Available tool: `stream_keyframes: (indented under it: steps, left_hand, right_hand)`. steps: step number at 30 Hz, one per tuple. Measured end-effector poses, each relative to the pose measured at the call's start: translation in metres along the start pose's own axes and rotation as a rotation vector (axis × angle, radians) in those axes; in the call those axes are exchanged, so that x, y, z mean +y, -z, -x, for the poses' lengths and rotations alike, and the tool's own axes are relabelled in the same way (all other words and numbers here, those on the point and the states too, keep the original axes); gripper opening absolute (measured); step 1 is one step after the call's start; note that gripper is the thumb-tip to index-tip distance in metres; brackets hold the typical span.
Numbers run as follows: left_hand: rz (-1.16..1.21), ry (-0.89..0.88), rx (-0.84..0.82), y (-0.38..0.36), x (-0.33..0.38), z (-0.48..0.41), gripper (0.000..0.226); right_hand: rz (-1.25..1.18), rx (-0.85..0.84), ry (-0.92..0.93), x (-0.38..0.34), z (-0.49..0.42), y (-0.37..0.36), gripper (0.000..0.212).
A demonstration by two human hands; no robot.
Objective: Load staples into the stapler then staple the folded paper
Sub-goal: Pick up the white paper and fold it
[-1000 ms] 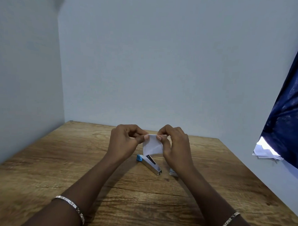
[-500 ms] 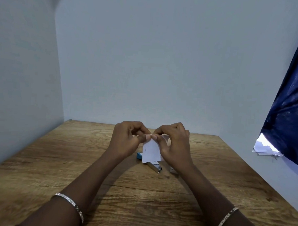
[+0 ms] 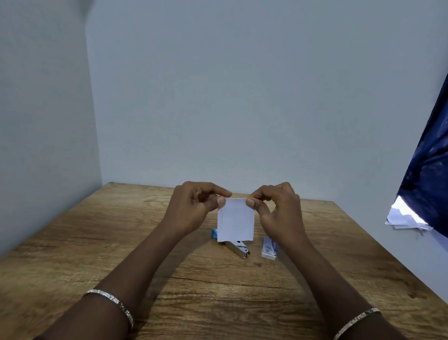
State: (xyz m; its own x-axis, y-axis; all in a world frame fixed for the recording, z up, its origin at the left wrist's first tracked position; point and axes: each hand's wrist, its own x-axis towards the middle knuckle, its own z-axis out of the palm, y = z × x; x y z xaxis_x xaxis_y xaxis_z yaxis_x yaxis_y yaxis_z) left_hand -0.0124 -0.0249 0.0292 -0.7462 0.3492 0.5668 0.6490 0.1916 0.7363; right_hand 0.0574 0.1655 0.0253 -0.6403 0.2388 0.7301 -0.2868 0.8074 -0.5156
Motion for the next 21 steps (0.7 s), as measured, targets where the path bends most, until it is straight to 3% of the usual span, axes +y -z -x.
stream_keyframes:
  steps: [5, 9, 13, 15, 18, 21]
  left_hand:
    - [-0.118, -0.004, 0.048, -0.0042, -0.0006, 0.0031, 0.004]
    - [-0.138, 0.013, 0.142, -0.0036, -0.0047, 0.0044, 0.010]
    - [-0.096, -0.017, 0.190, -0.0060, -0.0036, 0.0027, 0.007]
    - [-0.109, 0.008, 0.254, -0.0083, -0.0029, 0.0041, 0.019]
    - [0.071, 0.222, 0.255, -0.0061, -0.0036, 0.0053, 0.048]
    - [0.350, 0.606, -0.008, -0.0028, -0.0007, 0.0028, 0.062]
  right_hand:
    - [0.017, -0.014, 0.067, 0.0064, 0.0007, -0.0004, 0.008]
    - [0.072, -0.031, 0.189, 0.0073, 0.0016, -0.0058, 0.007]
    - [0.161, 0.069, 0.229, 0.0061, 0.0014, -0.0051, 0.007]
    - [0.190, 0.111, 0.230, 0.0054, 0.0022, -0.0021, 0.007]
    - [0.160, 0.134, 0.228, 0.0041, 0.0038, 0.0017, 0.007]
    - [0.196, 0.125, 0.272, 0.0011, 0.0069, 0.0006, 0.007]
